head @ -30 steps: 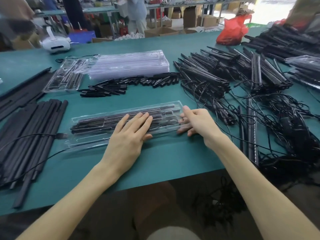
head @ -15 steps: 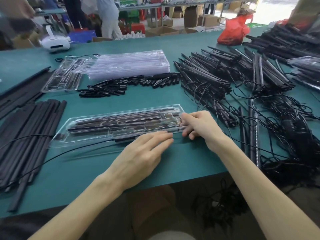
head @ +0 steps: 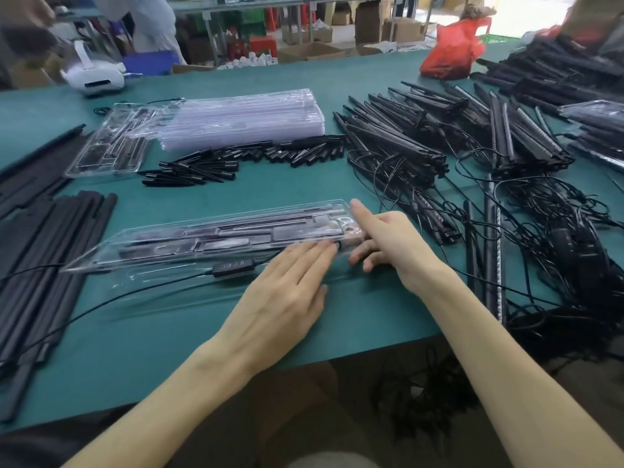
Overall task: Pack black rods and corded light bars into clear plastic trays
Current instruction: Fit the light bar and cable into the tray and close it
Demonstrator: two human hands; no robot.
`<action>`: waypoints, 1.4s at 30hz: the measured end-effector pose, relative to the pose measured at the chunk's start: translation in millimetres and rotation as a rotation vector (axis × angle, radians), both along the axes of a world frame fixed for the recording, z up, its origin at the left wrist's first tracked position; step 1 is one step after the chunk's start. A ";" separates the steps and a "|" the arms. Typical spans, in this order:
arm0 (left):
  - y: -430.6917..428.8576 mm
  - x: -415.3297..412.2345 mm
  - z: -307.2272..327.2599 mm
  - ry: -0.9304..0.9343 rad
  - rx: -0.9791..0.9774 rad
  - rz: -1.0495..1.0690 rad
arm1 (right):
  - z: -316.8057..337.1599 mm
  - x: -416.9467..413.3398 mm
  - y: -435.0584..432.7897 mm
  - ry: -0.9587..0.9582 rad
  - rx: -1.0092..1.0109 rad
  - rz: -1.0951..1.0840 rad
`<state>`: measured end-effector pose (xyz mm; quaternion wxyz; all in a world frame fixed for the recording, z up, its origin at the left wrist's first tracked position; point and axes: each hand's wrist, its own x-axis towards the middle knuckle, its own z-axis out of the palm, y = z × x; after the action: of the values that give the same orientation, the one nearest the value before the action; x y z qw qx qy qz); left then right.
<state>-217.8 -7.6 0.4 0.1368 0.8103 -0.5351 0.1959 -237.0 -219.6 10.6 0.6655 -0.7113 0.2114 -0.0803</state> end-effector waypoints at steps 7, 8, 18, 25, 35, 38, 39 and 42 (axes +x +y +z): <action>-23.6 11.0 10.7 0.045 0.164 0.103 | 4.2 0.5 1.0 0.007 0.031 -0.016; -27.4 13.7 12.0 0.060 0.174 0.100 | 4.9 0.3 0.7 0.004 0.039 -0.012; -15.6 10.7 23.2 0.081 0.201 0.038 | 4.2 -0.1 3.2 -0.004 0.054 -0.025; 16.4 10.1 13.1 0.025 -0.060 -0.001 | 3.8 -1.1 5.8 -0.014 0.040 -0.040; 11.7 0.2 0.0 0.018 0.012 0.141 | 6.3 -1.0 9.0 -0.008 0.047 -0.042; 7.5 3.0 1.2 0.049 0.031 0.119 | 5.4 -0.4 8.7 -0.001 0.029 -0.035; 5.4 5.2 2.2 0.068 0.040 0.119 | 5.4 -0.6 8.9 0.002 0.024 -0.034; -4.9 15.1 6.1 0.134 0.082 0.118 | 5.5 -0.2 9.7 0.000 0.014 -0.039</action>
<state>-202.7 -12.6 6.5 0.1271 0.8567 -0.4835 0.1269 -237.2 -209.9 16.1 0.6688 -0.7024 0.2256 -0.0917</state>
